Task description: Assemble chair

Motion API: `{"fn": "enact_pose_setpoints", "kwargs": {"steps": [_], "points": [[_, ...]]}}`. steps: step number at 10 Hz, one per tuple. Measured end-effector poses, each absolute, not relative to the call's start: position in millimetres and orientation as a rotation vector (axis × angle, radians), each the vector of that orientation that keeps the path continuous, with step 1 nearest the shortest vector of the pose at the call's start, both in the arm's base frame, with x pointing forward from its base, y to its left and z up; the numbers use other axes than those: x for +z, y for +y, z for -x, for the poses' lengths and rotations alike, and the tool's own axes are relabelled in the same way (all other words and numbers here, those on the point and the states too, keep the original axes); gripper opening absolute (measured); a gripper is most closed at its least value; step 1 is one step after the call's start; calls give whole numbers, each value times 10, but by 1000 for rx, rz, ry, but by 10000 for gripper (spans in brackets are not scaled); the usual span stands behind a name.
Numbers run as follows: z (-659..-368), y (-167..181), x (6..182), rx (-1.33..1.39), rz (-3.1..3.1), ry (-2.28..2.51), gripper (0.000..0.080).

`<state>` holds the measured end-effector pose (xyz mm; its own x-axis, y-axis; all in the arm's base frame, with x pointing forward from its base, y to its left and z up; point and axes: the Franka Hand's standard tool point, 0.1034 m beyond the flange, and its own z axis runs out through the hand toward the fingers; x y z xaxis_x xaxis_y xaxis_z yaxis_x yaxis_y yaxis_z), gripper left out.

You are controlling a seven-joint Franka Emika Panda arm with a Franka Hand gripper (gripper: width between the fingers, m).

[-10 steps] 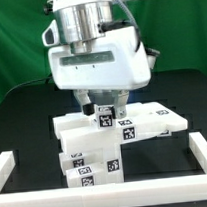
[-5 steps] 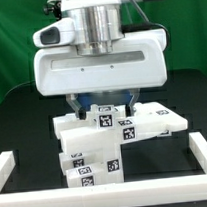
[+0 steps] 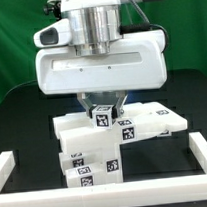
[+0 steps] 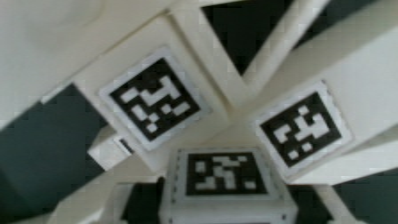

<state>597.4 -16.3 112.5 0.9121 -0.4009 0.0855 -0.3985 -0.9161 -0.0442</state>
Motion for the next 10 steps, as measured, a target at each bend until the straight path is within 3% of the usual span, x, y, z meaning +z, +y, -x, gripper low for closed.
{"fn": "enact_pose_setpoints", "kwargs": {"steps": [10], "points": [[-5996, -200, 1126, -131, 2420, 1835, 284]]}}
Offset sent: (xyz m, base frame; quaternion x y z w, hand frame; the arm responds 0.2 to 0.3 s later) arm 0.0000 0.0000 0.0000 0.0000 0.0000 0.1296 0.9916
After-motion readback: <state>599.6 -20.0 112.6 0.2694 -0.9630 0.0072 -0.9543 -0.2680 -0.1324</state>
